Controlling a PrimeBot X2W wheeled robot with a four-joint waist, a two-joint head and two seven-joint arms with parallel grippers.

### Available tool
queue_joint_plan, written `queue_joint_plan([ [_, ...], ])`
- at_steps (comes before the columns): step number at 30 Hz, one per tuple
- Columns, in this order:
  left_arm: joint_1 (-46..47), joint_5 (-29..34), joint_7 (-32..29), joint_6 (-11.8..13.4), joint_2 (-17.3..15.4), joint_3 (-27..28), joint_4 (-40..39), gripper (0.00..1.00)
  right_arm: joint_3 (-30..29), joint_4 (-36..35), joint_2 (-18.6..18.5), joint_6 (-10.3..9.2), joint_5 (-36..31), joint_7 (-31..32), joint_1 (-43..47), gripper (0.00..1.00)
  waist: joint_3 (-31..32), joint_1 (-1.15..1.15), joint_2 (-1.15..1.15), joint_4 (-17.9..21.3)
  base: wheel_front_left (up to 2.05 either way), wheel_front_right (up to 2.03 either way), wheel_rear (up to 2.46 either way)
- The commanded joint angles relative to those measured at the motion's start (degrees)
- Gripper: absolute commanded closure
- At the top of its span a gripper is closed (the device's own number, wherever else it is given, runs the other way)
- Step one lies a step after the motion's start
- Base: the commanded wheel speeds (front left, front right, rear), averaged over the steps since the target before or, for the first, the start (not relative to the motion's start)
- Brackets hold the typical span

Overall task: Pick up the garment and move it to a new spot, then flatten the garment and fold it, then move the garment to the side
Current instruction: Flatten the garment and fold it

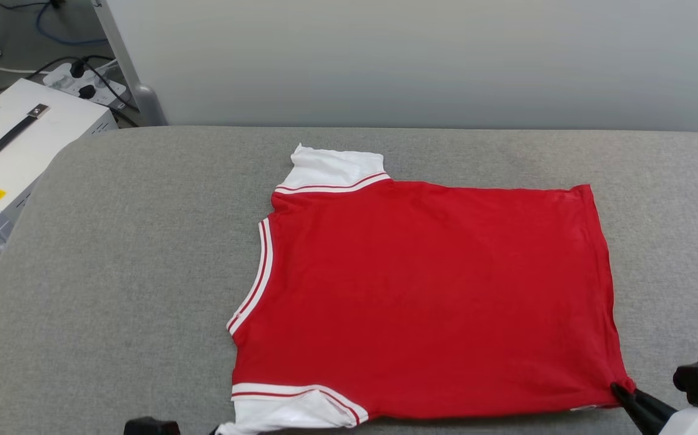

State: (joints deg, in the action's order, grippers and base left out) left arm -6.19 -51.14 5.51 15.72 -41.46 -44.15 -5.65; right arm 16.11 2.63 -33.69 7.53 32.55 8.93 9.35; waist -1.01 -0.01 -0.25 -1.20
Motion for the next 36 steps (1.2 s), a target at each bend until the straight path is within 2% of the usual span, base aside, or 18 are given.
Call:
queue_joint_plan([
  [1,6.02,3.09,0.02,-1.48,-0.2,0.22,0.89,1.0,-2.77,-1.9,1.34,-0.04,-0.76,0.81,-1.25,1.0,-1.23,0.01,0.25,-0.21,0.0,0.0,0.0],
  [4,10.78,5.23,-0.26,-3.3,0.18,0.05,2.8,1.0,-4.06,-2.67,2.05,-0.04,-1.13,1.3,-3.01,1.0,-2.51,0.01,0.25,0.17,0.0,0.0,0.0],
  [6,21.11,8.29,-0.96,-8.02,1.56,-0.05,8.01,1.0,-6.15,-3.52,3.38,-0.04,-0.81,2.17,-7.71,1.0,-6.56,0.01,0.25,1.09,0.0,0.0,0.0],
  [15,33.65,11.06,-0.68,-14.17,3.89,-0.04,17.94,1.0,-4.69,-1.51,3.17,-0.04,0.4,4.35,-16.89,1.0,-12.96,0.01,0.25,2.59,0.0,0.0,0.0],
  [25,40.91,11.86,1.82,-18.49,8.29,-0.76,30.76,1.0,-0.24,5.88,3.0,-0.04,1.12,5.9,-26.14,1.0,-17.83,0.01,0.25,2.79,0.0,0.0,0.0],
  [36,42.09,11.78,4.22,-21.53,12.91,-3.87,43.25,1.0,4.27,13.01,3.0,-0.04,2.19,3.69,-29.22,1.0,-18.66,0.01,0.25,2.3,0.0,0.0,0.0],
])
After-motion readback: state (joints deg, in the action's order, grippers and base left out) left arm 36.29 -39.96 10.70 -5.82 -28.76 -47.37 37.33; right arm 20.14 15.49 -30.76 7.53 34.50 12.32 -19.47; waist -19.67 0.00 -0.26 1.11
